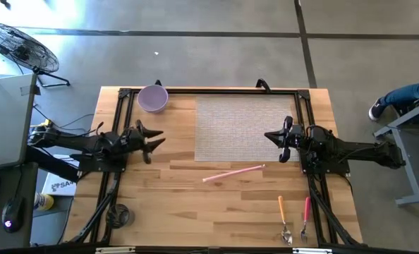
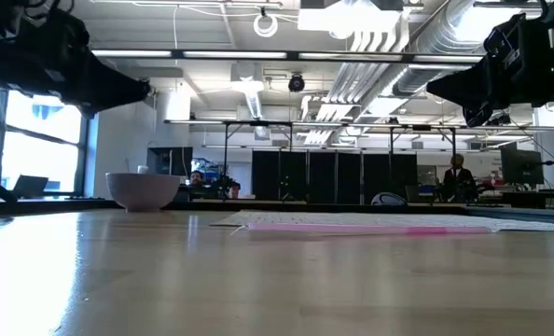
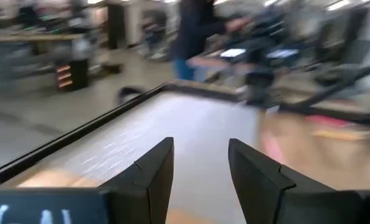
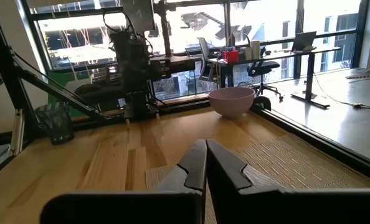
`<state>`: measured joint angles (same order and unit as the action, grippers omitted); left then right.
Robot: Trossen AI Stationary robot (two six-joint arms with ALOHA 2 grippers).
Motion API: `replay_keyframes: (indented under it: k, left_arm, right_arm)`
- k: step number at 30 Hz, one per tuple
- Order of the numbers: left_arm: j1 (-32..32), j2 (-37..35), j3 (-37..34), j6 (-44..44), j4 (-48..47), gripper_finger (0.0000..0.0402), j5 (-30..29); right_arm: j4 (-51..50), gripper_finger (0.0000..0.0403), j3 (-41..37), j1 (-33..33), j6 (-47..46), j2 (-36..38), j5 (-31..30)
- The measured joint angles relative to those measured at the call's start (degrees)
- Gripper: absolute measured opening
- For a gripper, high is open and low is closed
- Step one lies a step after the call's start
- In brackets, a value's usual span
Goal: Pick & Place Utensil
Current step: Put the violet bowl on the middle of the gray mat
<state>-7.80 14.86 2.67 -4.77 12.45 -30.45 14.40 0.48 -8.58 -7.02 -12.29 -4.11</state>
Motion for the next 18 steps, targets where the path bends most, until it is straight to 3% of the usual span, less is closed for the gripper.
replay_keyframes:
  k: [4, 18]
  left_arm:
    - [5.33, 6.69, 3.06, -3.1, -0.52, 0.015, -2.45]
    - [33.48, 33.5, 17.36, -10.84, -9.2, 0.015, 5.87]
  right_arm:
    - [-0.01, 0.0002, 0.01, 0.0, 0.01, 0.0, 0.01]
    - [0.01, 0.0003, -0.01, -0.01, 0.0, 0.0, 0.0]
